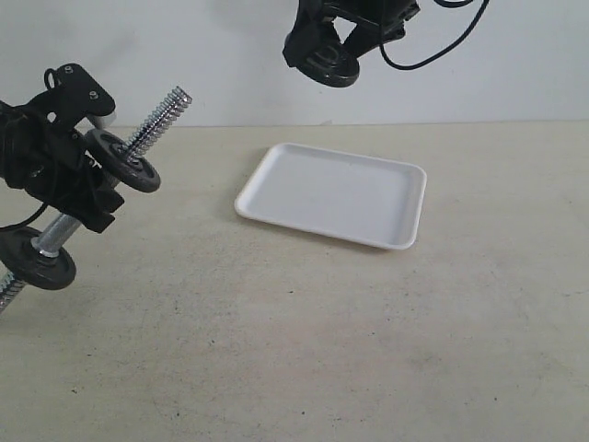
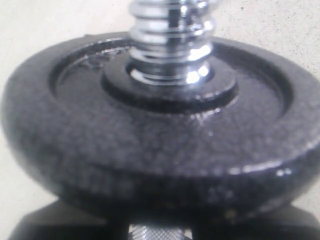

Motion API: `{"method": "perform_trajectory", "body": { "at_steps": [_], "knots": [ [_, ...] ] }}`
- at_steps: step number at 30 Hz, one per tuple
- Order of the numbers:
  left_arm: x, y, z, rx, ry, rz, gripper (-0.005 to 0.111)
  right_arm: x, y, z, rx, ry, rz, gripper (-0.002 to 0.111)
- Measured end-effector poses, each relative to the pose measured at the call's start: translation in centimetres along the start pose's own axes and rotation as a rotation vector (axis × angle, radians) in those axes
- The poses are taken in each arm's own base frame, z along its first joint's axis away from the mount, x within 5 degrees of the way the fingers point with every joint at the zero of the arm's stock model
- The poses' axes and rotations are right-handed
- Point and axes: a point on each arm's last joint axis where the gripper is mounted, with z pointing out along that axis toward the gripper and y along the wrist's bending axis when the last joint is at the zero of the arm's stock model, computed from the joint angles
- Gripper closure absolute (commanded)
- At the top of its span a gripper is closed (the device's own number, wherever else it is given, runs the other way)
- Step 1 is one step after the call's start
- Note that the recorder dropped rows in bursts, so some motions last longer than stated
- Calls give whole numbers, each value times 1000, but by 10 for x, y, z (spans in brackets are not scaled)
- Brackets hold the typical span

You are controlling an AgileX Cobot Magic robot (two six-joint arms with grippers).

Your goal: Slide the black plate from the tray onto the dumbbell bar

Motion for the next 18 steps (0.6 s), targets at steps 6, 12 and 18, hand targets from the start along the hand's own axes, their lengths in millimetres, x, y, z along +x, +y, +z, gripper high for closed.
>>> {"method": "perform_trajectory", "body": {
  "at_steps": [6, 12, 18],
  "knots": [
    [0, 0, 0, 0, -1, 0, 102, 0, 0, -1, 9, 3, 13, 108],
    [0, 0, 0, 1, -1, 1, 102, -3, 6, -5, 14, -4, 47, 108],
    [0, 0, 0, 1, -1, 1, 102, -10, 41, 3, -33, 0, -39, 108]
  ]
}}
